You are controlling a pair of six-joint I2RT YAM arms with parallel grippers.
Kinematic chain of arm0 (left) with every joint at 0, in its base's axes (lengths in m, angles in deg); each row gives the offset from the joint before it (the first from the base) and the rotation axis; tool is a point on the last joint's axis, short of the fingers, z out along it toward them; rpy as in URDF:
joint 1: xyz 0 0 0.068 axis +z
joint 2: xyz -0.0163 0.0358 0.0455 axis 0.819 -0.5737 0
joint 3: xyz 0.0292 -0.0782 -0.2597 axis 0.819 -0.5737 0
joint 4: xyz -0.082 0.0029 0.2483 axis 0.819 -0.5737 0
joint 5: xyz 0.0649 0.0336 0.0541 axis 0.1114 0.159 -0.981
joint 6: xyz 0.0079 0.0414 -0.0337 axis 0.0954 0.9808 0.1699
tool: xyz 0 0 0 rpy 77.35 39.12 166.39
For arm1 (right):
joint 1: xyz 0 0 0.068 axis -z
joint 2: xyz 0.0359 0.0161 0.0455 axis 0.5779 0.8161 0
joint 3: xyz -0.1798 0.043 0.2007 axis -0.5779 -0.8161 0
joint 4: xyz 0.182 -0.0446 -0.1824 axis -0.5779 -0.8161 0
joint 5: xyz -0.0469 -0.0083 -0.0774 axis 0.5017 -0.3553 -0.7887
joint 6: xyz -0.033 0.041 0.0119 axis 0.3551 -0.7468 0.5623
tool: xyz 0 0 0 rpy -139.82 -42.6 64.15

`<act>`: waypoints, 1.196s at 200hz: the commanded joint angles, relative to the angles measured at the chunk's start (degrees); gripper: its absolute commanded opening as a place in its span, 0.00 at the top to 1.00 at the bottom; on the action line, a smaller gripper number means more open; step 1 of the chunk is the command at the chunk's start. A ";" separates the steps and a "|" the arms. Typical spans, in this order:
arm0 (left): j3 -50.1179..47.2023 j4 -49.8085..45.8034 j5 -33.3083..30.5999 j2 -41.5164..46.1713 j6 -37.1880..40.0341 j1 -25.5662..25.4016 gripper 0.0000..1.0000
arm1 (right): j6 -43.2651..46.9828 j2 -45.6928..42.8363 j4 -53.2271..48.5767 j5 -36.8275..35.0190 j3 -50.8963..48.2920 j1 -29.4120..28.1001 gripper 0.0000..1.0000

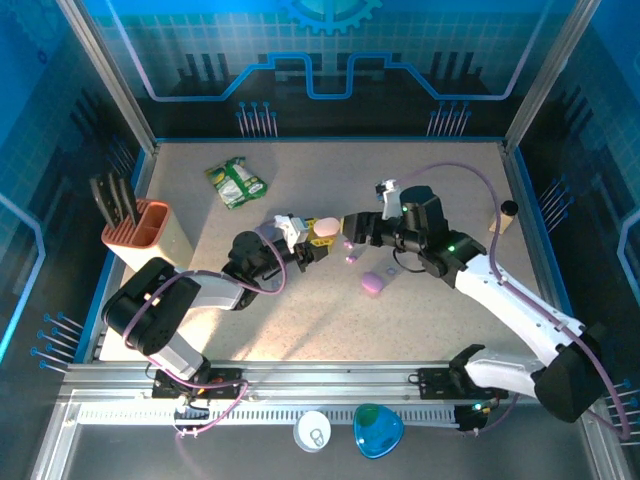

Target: Insert the wireless bluetooth earbuds into the charging case

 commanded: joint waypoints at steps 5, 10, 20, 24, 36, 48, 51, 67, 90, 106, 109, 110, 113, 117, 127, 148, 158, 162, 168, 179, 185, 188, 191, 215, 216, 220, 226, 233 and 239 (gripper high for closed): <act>1.67 5.29 4.44 0.65 -3.21 0.20 0.70 | -13.29 1.41 16.05 16.53 -6.18 3.62 0.37; 1.77 5.20 4.71 0.71 -3.36 0.13 0.70 | -14.95 1.91 18.55 18.26 -7.18 3.92 0.37; 2.04 5.22 5.09 0.72 -3.48 0.09 0.70 | -17.85 3.05 22.89 20.78 -8.27 4.25 0.37; 2.13 5.22 5.25 0.67 -3.52 0.05 0.70 | -18.66 3.52 23.64 21.63 -8.55 4.32 0.37; 2.39 5.24 5.51 0.56 -3.45 0.13 0.70 | -21.07 5.12 28.46 23.81 -9.22 4.26 0.37; 2.57 5.22 5.96 0.30 -3.48 0.07 0.70 | -24.64 6.62 33.78 24.85 -10.67 4.05 0.38; 2.58 5.22 6.05 0.25 -3.48 0.05 0.70 | -25.54 7.01 35.38 25.07 -11.13 4.01 0.38; 2.51 5.20 6.30 0.01 -3.40 -0.09 0.70 | -30.42 9.16 42.54 26.07 -13.04 3.95 0.39; 2.36 5.23 6.28 -0.14 -3.39 -0.20 0.70 | -33.50 11.66 46.61 26.43 -14.21 3.55 0.44; 2.24 5.29 5.90 -0.08 -3.17 -0.21 0.70 | -34.19 12.39 47.36 26.28 -14.72 3.53 0.58; 2.23 5.26 5.87 -0.06 -3.09 -0.22 0.70 | -34.20 12.36 47.44 26.13 -14.77 3.56 0.61; 2.18 5.24 5.85 -0.06 -3.06 -0.22 0.70 | -34.25 12.38 47.44 26.11 -14.82 3.60 0.62; 2.14 5.31 5.64 -0.05 -2.93 -0.22 0.70 | -34.29 12.38 47.45 26.03 -14.95 3.61 0.64; 2.07 5.24 5.43 -0.13 -2.76 -0.19 0.70 | -34.29 12.34 47.40 26.01 -14.87 3.56 0.67; 1.96 5.22 4.85 -0.38 -2.32 -0.17 0.70 | -34.37 12.33 47.38 25.92 -14.89 3.73 0.74; 1.61 5.22 3.74 -1.28 -1.31 -0.03 0.65 | -33.64 11.77 45.44 24.95 -14.87 4.08 0.82; 1.40 5.23 3.27 -1.54 -0.96 -0.02 0.55 | -32.73 11.23 43.72 24.22 -14.77 4.47 0.83; 1.30 5.23 3.07 -1.67 -0.85 -0.02 0.51 | -32.29 10.97 42.90 23.89 -14.78 4.66 0.83; 1.05 5.22 2.76 -1.59 -0.75 0.10 0.44 | -31.25 10.48 41.40 23.16 -14.73 4.89 0.83; 0.51 4.79 2.49 -1.23 -0.30 0.20 0.30 | -28.59 9.42 36.81 21.26 -14.57 5.69 0.82; 0.18 4.05 2.32 -0.84 0.24 0.36 0.25 | -26.50 8.95 33.91 19.71 -14.45 6.27 0.82; 0.04 3.48 2.23 -0.59 0.63 0.36 0.22 | -25.36 8.65 32.27 18.79 -14.30 6.55 0.82; -0.17 2.74 2.11 -0.35 1.00 0.41 0.20 | -24.39 8.41 30.63 17.94 -14.18 6.82 0.81; -1.13 -7.64 1.11 3.31 5.66 0.43 0.09 | -16.63 8.17 19.97 8.49 -14.08 9.99 0.81; -1.17 -8.11 1.02 3.52 5.88 0.41 0.09 | -16.32 8.22 19.73 8.15 -14.03 10.16 0.81; -1.28 -10.18 1.03 4.19 6.50 0.47 0.08 | -15.51 8.49 18.63 6.57 -13.99 10.73 0.81; -1.37 -13.15 0.76 5.23 7.47 0.45 0.06 | -14.73 9.21 17.78 4.71 -13.77 11.54 0.81; -1.59 -16.24 0.35 6.53 8.25 0.42 0.05 | -13.94 10.42 18.03 3.35 -13.66 12.54 0.81; -1.70 -18.69 -0.26 7.51 8.46 0.45 0.04 | -13.86 11.71 17.97 2.66 -13.24 13.52 0.81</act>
